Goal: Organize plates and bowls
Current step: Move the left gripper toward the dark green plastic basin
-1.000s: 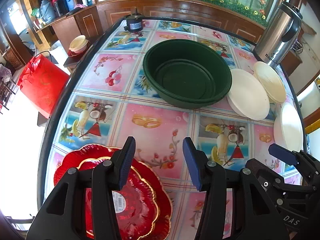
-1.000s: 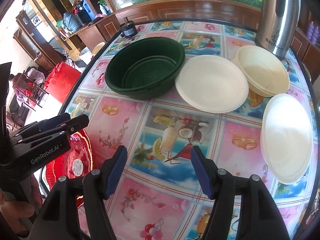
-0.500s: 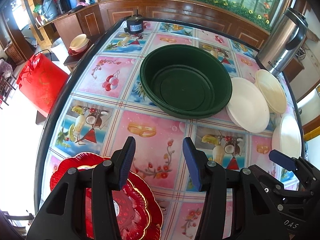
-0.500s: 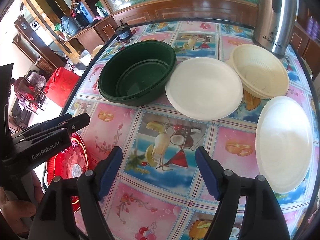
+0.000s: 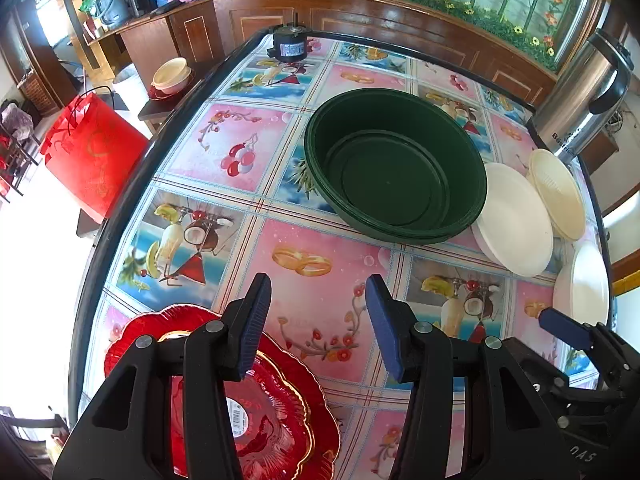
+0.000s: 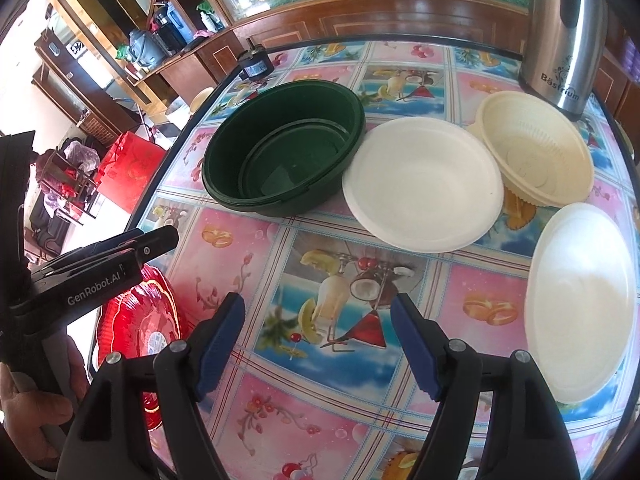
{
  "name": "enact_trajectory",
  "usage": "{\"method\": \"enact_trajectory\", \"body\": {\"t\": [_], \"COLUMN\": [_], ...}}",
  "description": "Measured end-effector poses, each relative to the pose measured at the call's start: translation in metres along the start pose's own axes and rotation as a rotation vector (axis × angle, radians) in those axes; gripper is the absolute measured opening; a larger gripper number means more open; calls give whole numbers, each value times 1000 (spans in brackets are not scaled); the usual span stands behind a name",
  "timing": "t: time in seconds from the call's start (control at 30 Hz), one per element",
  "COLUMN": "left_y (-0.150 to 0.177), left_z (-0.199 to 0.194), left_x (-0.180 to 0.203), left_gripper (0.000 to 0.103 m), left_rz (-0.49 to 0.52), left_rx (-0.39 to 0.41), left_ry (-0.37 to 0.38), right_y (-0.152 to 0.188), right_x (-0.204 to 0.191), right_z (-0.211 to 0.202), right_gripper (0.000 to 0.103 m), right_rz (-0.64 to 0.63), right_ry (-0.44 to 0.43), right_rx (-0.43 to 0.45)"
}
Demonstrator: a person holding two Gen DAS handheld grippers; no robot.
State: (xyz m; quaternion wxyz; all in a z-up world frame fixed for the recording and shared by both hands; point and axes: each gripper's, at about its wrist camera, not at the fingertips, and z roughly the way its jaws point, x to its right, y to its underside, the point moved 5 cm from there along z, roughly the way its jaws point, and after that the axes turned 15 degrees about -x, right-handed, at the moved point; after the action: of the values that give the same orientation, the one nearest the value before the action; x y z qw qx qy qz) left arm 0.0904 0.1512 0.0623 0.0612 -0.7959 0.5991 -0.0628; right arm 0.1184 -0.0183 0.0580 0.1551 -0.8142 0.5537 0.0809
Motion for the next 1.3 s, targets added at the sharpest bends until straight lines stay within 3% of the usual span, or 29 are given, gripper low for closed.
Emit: {"method": "enact_trajectory", "body": {"t": [1.3], "left_y": [-36], "left_z": [8], "left_x": [-29], "left_gripper": [49], "left_rz": [-77], "left_rx": [-13], "left_ry": [27], "right_y": [-21], "right_x": [-2], "right_z": [11], "right_gripper": [75], "right_rz": [-22], "right_ry": [7], "right_rx": [-24]}}
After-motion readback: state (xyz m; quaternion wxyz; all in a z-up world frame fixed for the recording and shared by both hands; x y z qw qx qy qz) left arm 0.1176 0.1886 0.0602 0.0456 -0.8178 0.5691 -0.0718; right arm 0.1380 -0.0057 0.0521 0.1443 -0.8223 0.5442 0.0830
